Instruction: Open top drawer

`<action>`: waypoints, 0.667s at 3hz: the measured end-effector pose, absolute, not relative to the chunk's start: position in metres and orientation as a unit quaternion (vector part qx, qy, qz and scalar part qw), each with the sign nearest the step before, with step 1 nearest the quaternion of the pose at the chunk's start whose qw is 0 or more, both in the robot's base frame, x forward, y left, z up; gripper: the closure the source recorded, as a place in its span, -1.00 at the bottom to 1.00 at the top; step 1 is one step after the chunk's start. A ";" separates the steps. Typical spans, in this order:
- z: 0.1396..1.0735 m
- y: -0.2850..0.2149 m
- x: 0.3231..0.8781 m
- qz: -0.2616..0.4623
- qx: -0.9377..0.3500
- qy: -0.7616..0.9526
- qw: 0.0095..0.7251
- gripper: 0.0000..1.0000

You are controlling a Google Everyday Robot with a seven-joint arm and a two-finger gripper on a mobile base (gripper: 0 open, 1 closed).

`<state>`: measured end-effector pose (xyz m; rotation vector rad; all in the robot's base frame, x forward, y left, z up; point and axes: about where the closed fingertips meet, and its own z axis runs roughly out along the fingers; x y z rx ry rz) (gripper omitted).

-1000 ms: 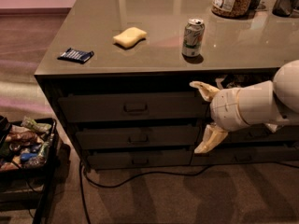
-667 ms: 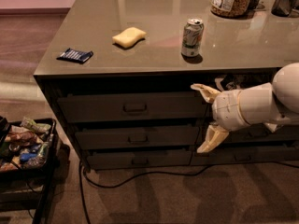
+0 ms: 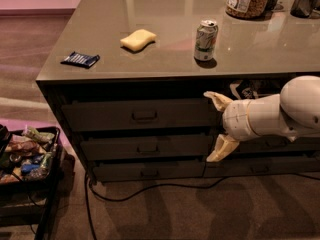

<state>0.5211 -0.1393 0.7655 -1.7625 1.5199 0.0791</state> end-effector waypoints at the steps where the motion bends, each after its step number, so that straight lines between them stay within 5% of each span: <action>1: 0.765 -0.134 0.526 0.011 -0.695 0.582 0.422 -1.00; 2: 0.762 -0.127 0.543 -0.025 -0.685 0.557 0.468 -1.00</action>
Offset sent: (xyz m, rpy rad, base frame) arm 0.0453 0.0144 -0.0026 0.0754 -0.3733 -0.0300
